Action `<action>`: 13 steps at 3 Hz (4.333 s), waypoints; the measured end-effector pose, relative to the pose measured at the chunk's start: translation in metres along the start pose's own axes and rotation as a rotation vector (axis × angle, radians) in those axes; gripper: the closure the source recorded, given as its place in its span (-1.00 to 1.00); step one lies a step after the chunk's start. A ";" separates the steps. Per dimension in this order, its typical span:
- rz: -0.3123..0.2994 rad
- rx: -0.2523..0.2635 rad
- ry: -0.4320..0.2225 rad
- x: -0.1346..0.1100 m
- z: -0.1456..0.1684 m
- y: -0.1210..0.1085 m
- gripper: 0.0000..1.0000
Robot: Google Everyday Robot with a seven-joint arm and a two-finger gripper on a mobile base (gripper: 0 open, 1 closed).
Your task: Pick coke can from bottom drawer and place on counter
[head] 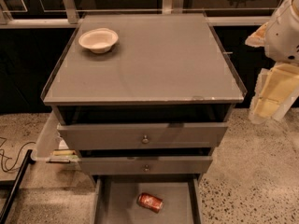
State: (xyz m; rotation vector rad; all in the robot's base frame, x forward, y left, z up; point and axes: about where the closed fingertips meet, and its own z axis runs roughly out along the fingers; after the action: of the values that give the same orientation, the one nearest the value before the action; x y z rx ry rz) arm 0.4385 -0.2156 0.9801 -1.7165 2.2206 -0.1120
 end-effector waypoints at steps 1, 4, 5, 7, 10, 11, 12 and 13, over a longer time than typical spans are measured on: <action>-0.001 0.004 -0.001 0.000 -0.001 0.000 -1.00; -0.020 -0.091 -0.159 0.028 0.110 0.079 -1.00; -0.004 -0.104 -0.265 0.039 0.168 0.118 -1.00; -0.003 -0.064 -0.270 0.043 0.178 0.118 -1.00; 0.093 -0.237 -0.306 0.049 0.340 0.168 -1.00; 0.085 -0.211 -0.331 0.046 0.399 0.173 -1.00; 0.100 -0.186 -0.353 0.048 0.447 0.175 -1.00; 0.100 -0.186 -0.353 0.048 0.447 0.175 -1.00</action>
Offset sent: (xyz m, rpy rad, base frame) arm -0.0202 -0.0009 -0.0755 0.0460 0.0903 0.0356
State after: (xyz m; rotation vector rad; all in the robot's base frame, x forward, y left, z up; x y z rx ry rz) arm 0.4025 -0.1521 0.5035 -1.5656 2.0955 0.4029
